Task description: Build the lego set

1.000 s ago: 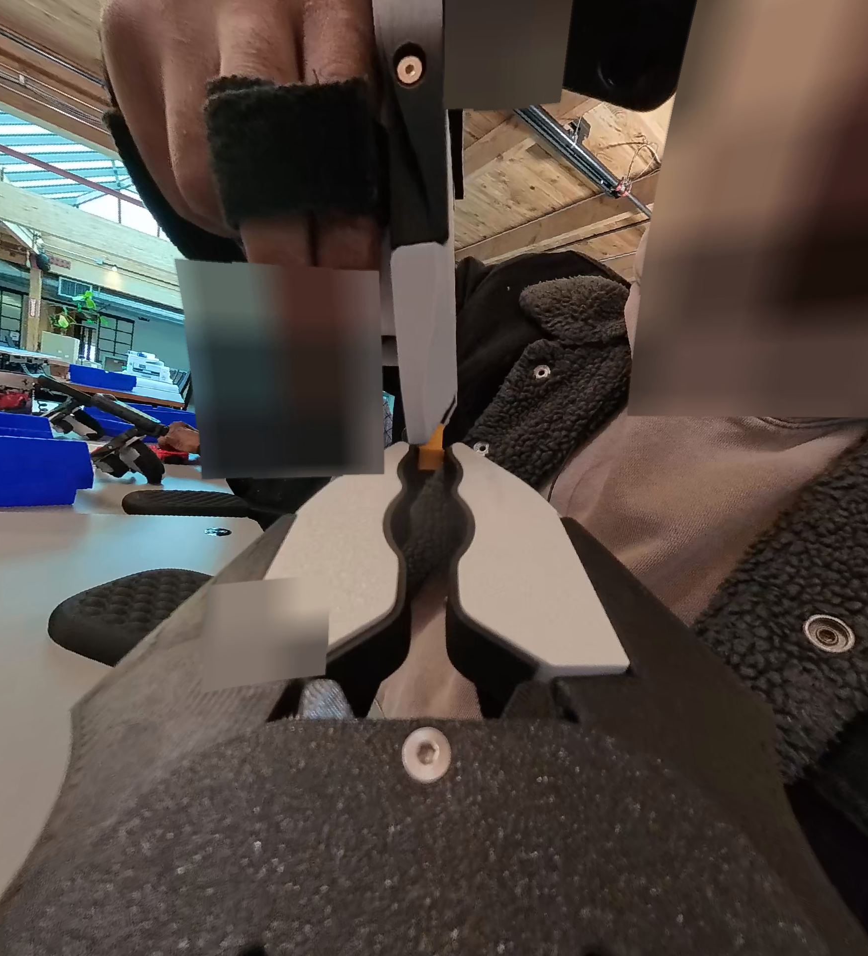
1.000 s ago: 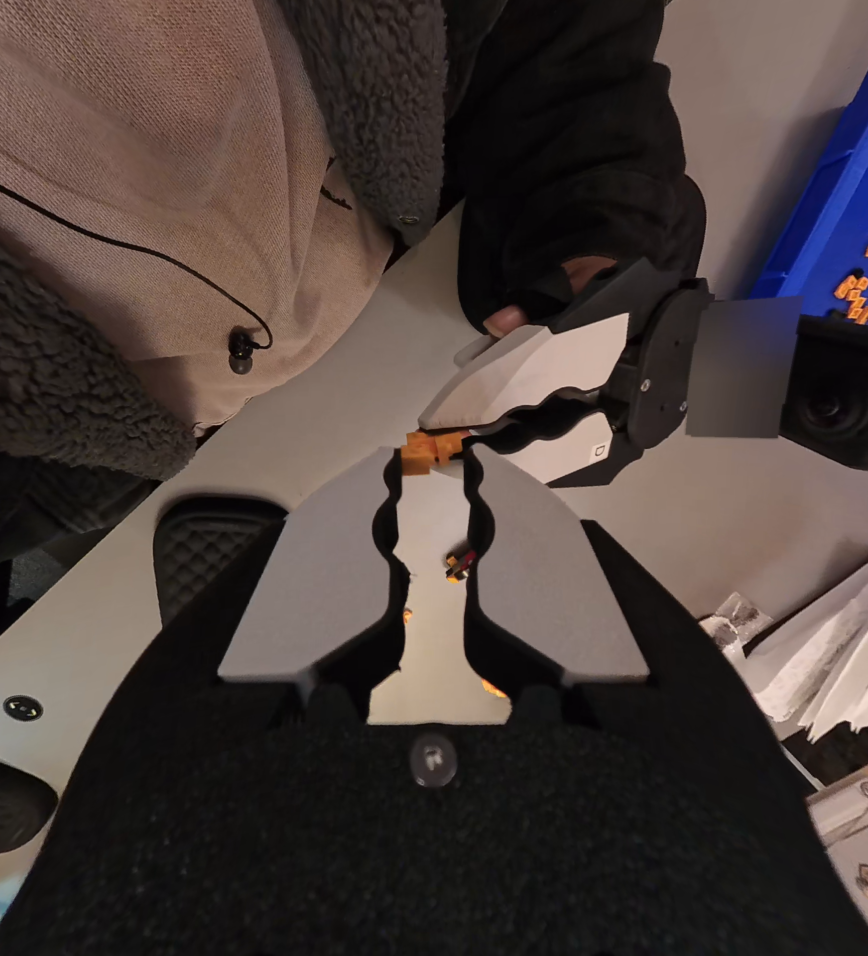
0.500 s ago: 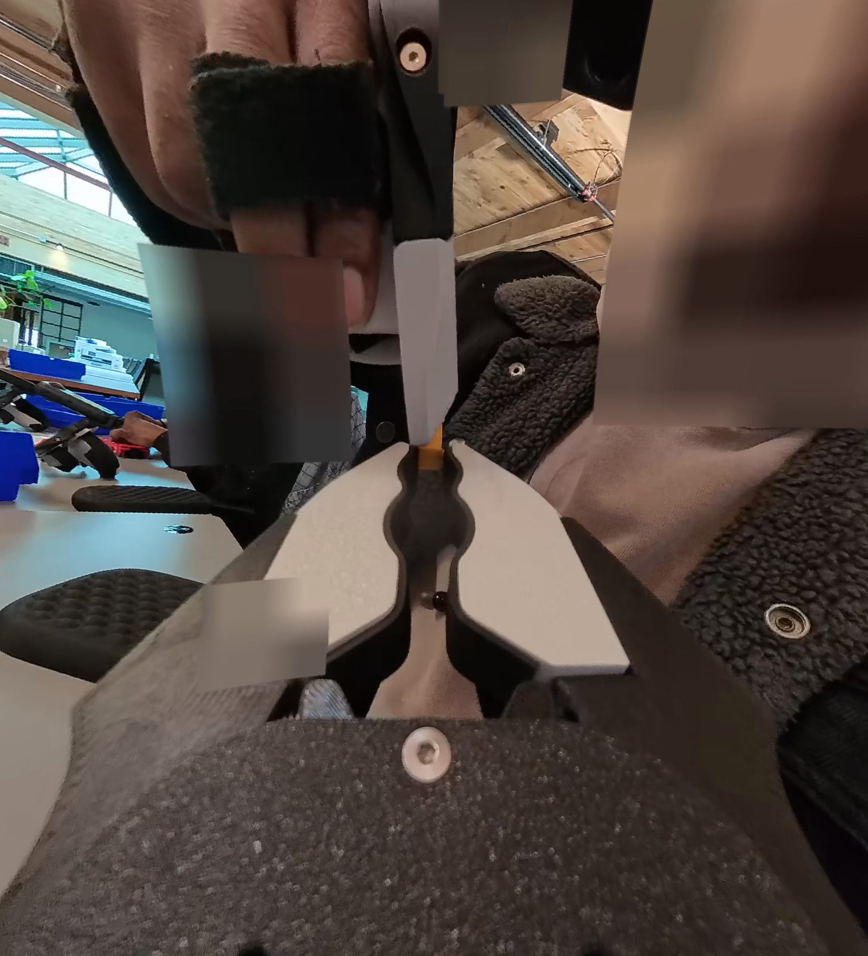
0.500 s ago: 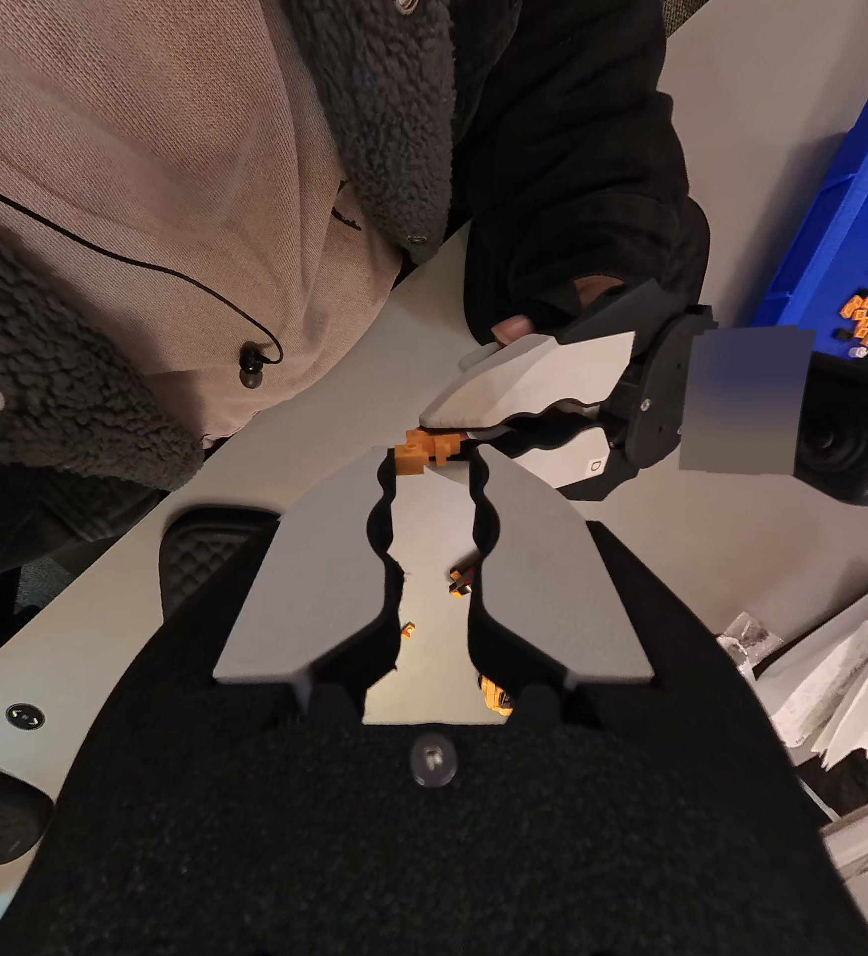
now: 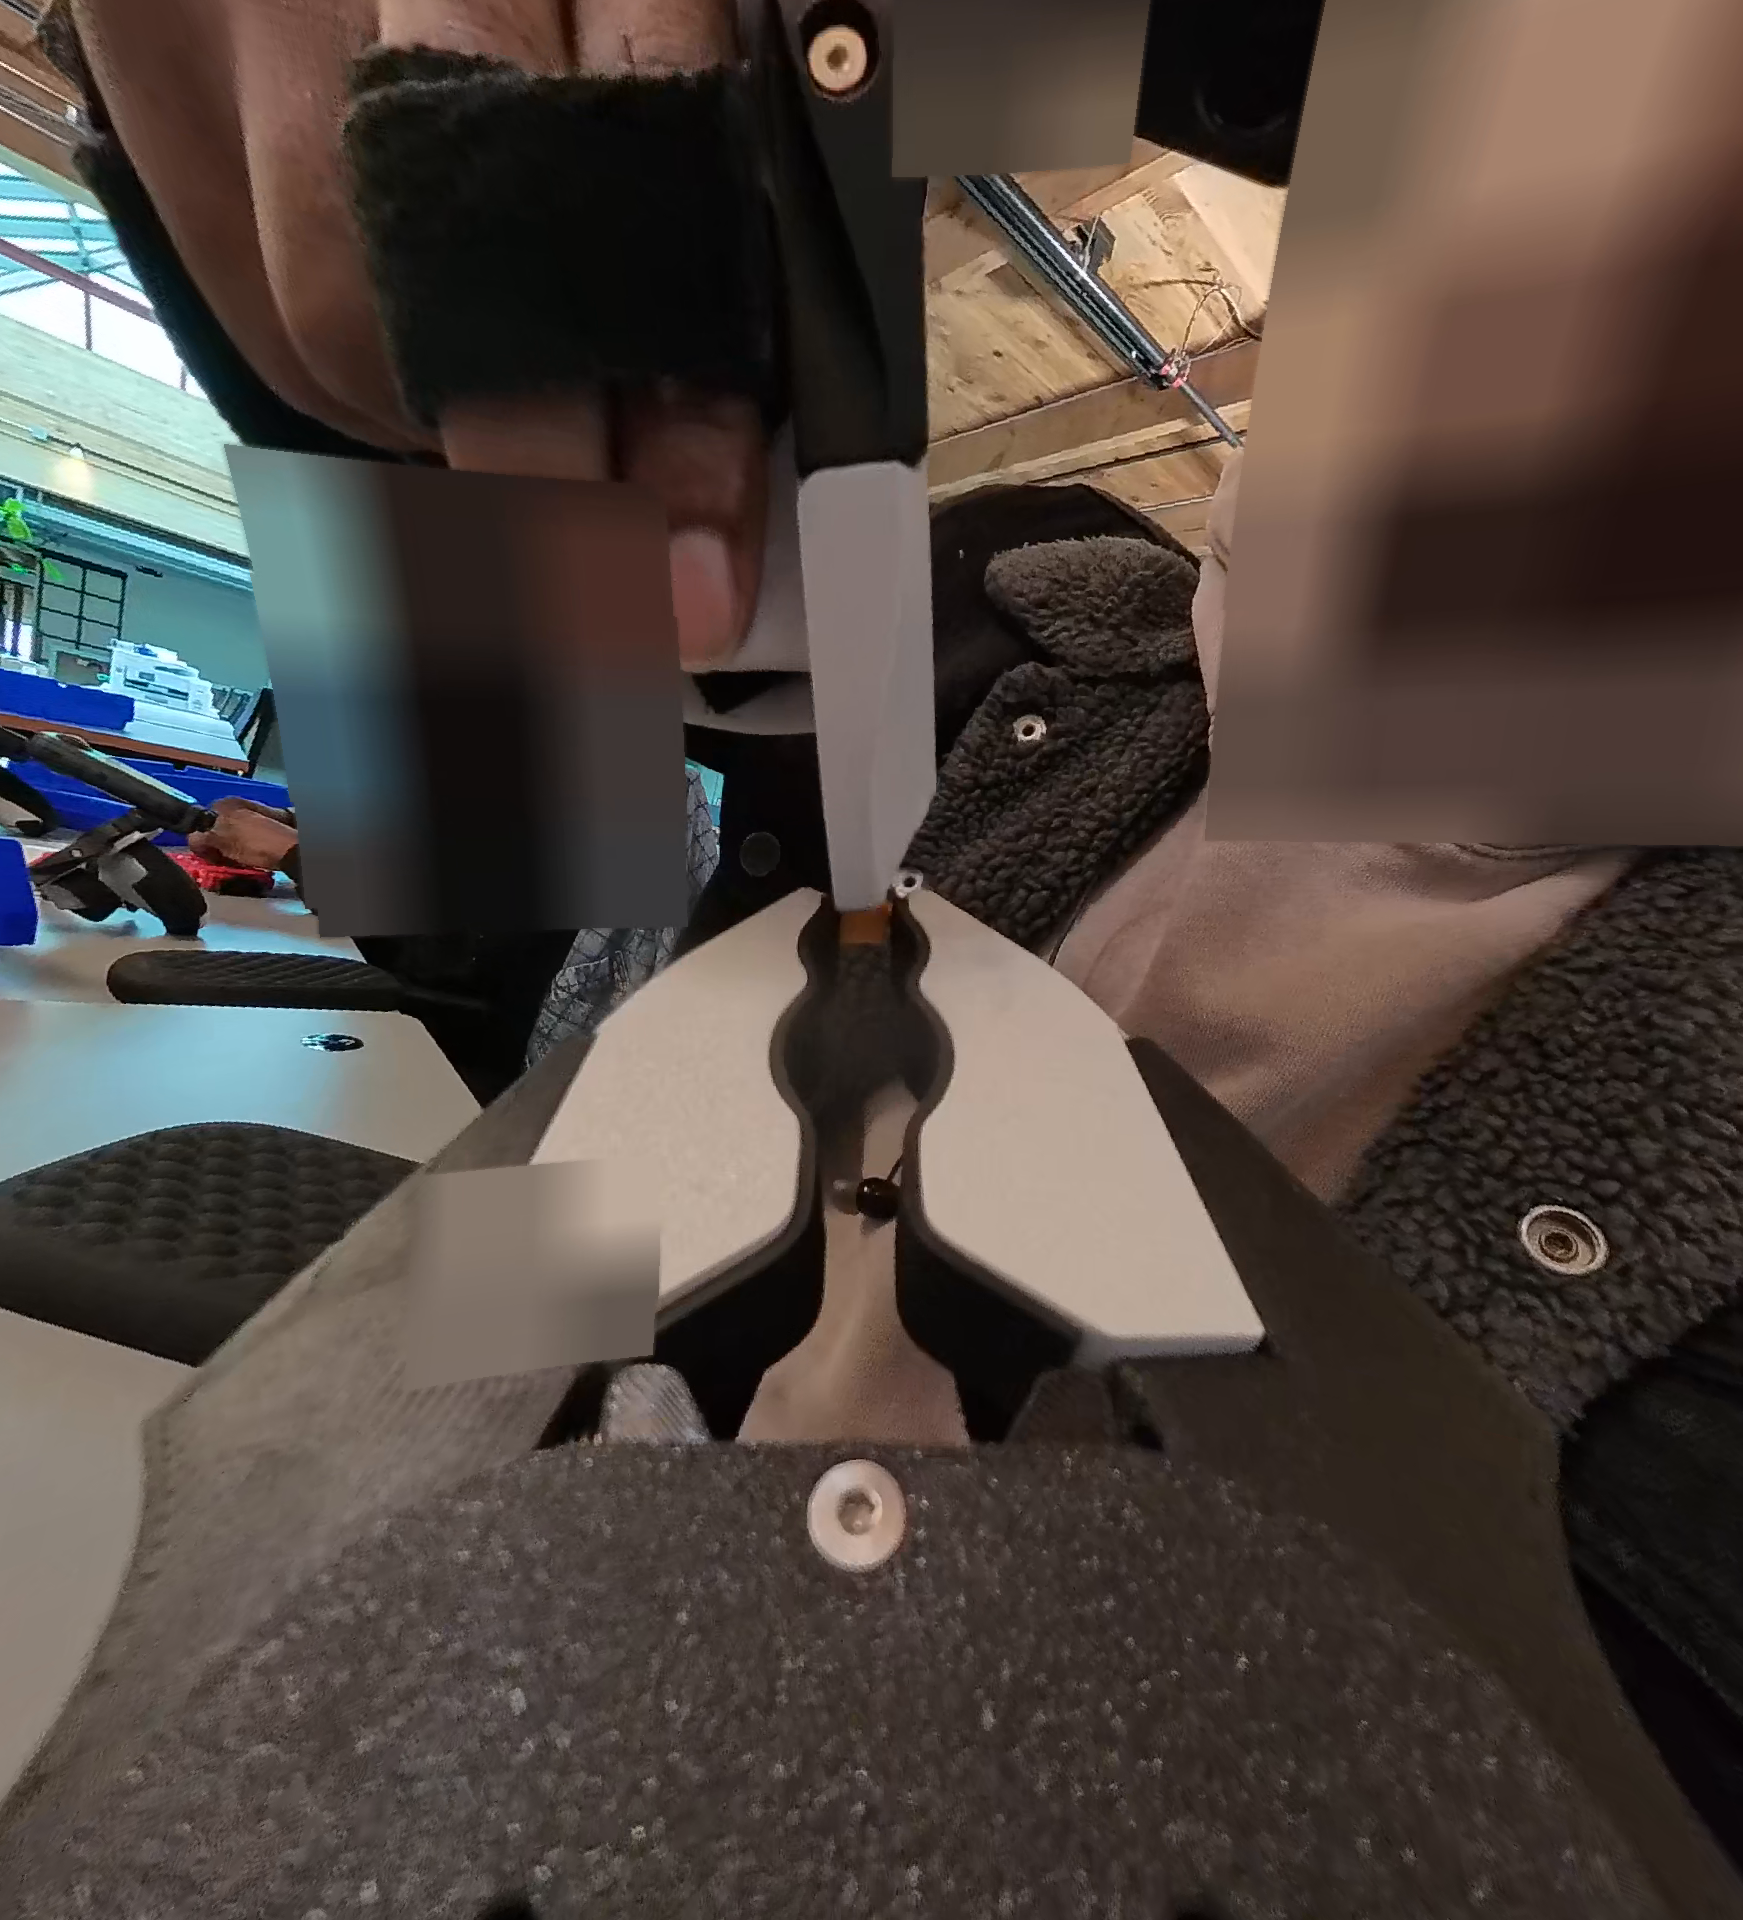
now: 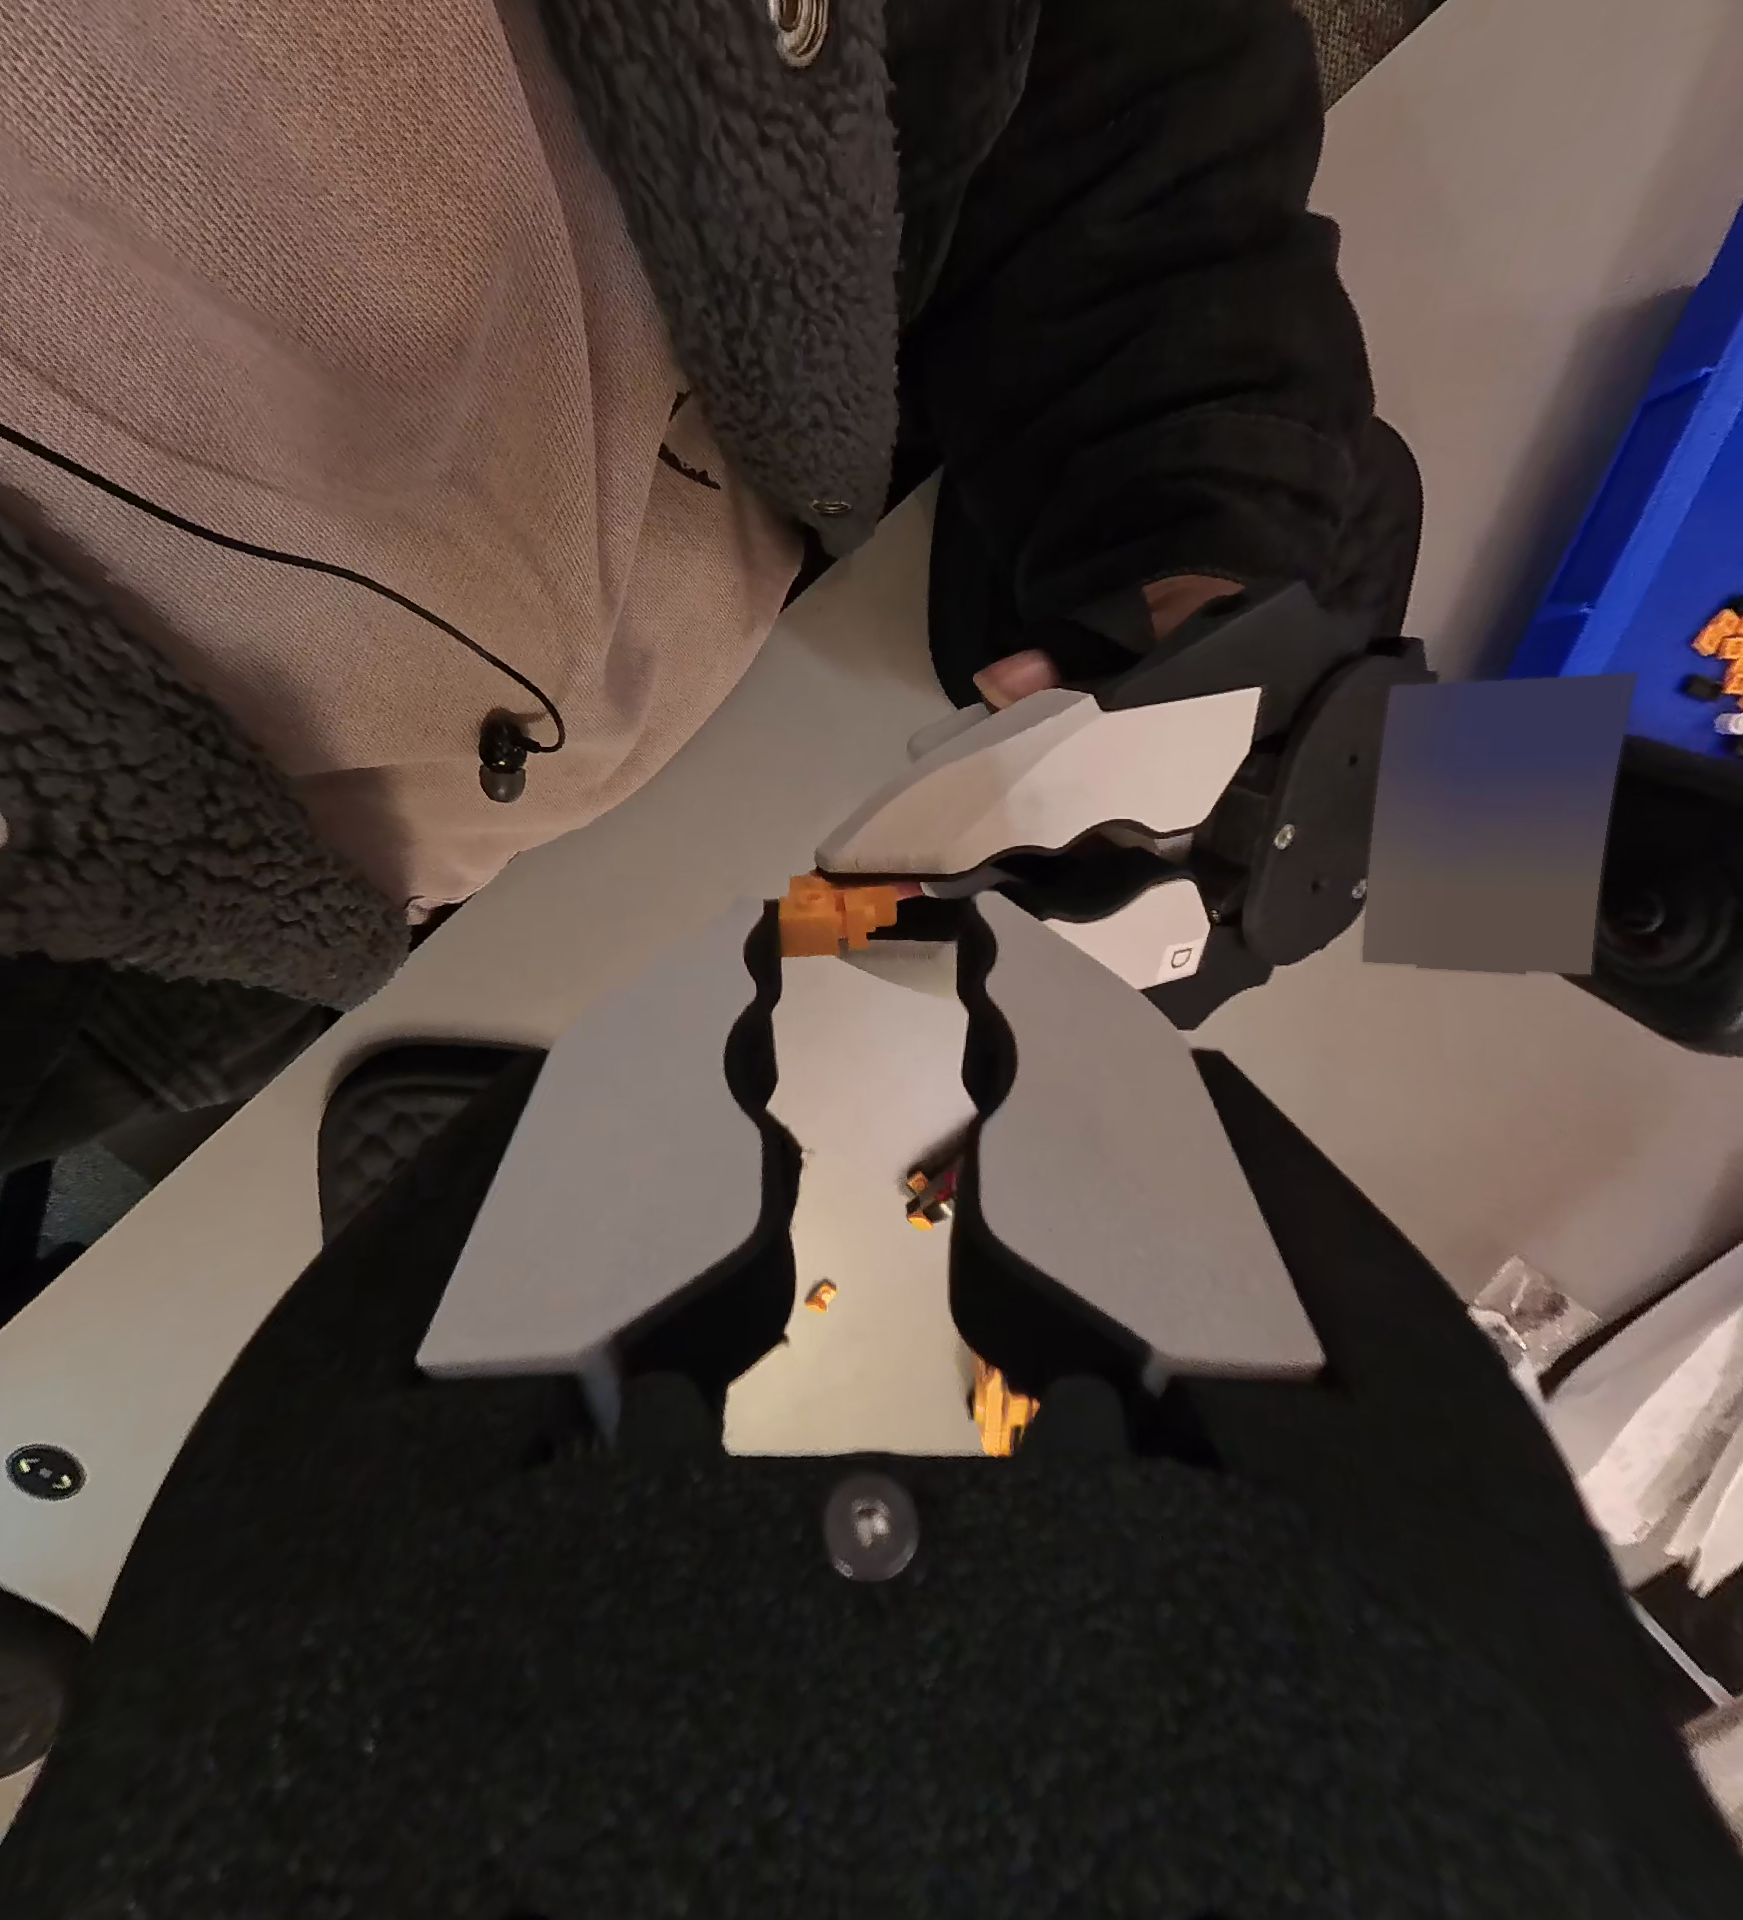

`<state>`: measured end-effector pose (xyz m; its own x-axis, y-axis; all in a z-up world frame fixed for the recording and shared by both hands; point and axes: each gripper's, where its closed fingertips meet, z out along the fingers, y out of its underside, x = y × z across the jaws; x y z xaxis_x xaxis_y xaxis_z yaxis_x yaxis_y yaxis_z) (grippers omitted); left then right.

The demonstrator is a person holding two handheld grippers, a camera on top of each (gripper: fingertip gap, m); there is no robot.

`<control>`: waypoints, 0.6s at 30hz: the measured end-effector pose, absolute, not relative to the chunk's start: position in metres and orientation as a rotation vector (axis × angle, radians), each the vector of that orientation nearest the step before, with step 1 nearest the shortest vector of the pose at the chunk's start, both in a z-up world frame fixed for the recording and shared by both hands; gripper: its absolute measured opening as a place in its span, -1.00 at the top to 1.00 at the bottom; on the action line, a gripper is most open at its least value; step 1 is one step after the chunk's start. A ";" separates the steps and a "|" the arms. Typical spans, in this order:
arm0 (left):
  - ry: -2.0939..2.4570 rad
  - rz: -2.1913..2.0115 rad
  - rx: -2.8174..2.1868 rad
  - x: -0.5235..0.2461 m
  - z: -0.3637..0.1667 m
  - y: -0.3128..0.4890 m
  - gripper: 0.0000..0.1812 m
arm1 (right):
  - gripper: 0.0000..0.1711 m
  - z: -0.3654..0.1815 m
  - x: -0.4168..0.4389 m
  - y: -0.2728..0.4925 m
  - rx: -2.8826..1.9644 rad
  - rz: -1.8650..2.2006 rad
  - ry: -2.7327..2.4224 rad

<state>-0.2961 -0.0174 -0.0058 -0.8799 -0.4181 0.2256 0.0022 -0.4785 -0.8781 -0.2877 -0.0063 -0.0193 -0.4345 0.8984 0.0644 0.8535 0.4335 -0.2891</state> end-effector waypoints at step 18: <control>1.598 -2.444 -0.595 -0.301 -0.015 -0.032 0.89 | 0.78 -0.028 -0.289 -0.026 -1.512 0.493 -2.508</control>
